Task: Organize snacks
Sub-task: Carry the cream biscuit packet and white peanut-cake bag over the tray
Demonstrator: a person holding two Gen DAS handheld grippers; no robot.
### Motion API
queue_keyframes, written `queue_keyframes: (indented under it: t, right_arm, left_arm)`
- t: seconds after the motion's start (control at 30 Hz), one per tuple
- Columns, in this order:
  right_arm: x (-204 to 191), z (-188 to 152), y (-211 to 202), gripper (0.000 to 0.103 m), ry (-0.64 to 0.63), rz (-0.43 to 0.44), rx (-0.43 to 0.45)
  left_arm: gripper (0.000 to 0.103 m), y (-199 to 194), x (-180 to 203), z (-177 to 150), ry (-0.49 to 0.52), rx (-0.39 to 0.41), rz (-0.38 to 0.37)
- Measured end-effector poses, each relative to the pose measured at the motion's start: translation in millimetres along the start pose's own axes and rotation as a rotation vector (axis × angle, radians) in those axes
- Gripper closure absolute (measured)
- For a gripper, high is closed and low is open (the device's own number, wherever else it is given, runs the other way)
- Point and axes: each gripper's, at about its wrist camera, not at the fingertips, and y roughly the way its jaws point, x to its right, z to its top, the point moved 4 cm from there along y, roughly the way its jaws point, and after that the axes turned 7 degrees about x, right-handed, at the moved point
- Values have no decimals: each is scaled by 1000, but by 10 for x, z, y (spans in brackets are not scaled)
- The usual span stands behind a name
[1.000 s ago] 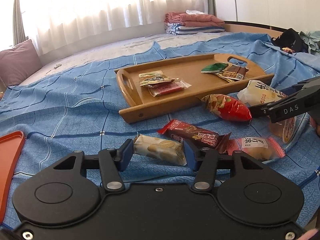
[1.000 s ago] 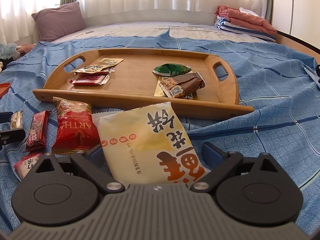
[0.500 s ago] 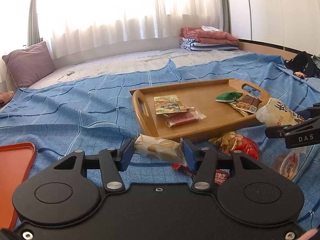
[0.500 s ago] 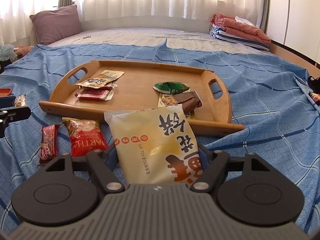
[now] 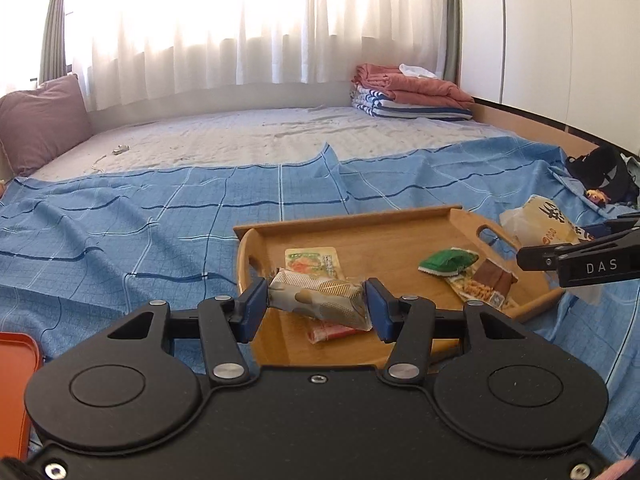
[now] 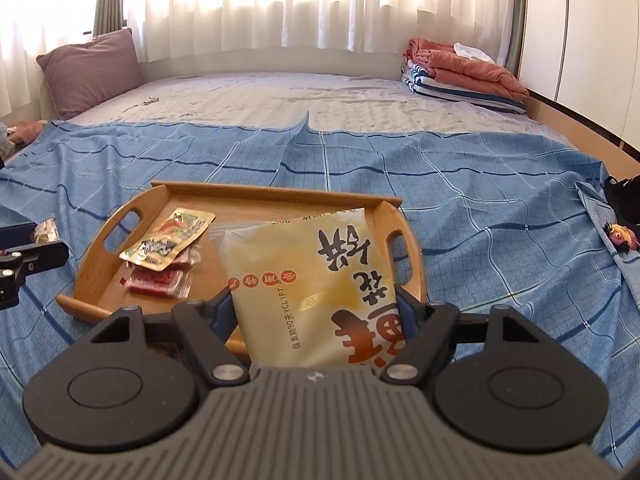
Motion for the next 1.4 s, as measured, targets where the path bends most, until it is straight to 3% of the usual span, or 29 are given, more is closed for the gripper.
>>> queue_keyframes:
  t: [0.37, 0.73, 0.97, 1.4]
  right_arm:
    - [162, 452, 755, 26, 82, -42, -141]
    - [199, 401, 1444, 26, 94, -87, -211]
    - [151, 256, 1722, 26, 86, -101, -238]
    - [154, 175, 1843, 25, 58, -116, -250]
  left_arm:
    - [52, 962, -60, 453, -152, -153, -8]
    - [52, 1860, -57, 350, -141, -236, 79]
    - [52, 2148, -28, 149, -126, -274, 100]
    - [52, 2264, -18, 33, -102, -278, 122]
